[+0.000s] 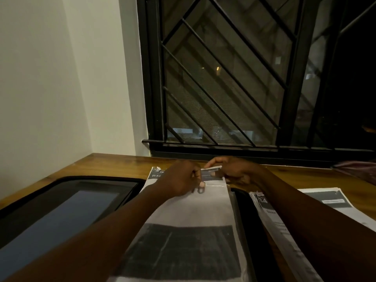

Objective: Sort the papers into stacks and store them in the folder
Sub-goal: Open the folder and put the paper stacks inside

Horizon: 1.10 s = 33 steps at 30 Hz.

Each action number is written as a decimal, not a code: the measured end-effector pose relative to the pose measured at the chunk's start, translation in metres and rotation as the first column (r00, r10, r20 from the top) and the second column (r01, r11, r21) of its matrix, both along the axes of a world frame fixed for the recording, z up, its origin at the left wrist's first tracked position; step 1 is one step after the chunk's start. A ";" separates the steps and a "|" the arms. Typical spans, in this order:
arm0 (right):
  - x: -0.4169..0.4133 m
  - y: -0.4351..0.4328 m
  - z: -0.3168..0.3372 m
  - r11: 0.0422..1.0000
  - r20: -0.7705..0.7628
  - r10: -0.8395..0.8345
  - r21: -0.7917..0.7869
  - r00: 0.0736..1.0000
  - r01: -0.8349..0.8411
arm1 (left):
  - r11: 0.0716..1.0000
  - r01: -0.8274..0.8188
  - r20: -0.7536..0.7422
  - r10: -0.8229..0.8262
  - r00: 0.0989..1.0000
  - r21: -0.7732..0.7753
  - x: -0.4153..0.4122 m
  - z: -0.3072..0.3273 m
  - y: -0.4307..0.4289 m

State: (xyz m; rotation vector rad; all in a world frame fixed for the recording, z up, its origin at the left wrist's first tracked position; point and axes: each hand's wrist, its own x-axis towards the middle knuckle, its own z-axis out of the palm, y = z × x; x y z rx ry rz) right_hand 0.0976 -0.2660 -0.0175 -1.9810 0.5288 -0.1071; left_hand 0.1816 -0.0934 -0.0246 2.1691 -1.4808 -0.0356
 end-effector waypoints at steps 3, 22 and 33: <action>-0.003 -0.002 0.001 0.999 0.017 0.022 0.040 1.000 -0.023 | 1.000 0.002 -0.003 -0.002 1.000 -0.030 0.001 -0.003 0.002; -0.013 0.025 0.001 0.968 -0.036 0.141 -0.204 0.989 -0.145 | 0.990 -0.137 0.129 0.141 0.982 -0.040 -0.009 -0.007 0.002; -0.029 0.038 0.006 0.995 0.027 0.092 -0.037 0.995 -0.090 | 0.979 -0.177 0.104 0.186 0.977 -0.097 -0.018 -0.009 0.004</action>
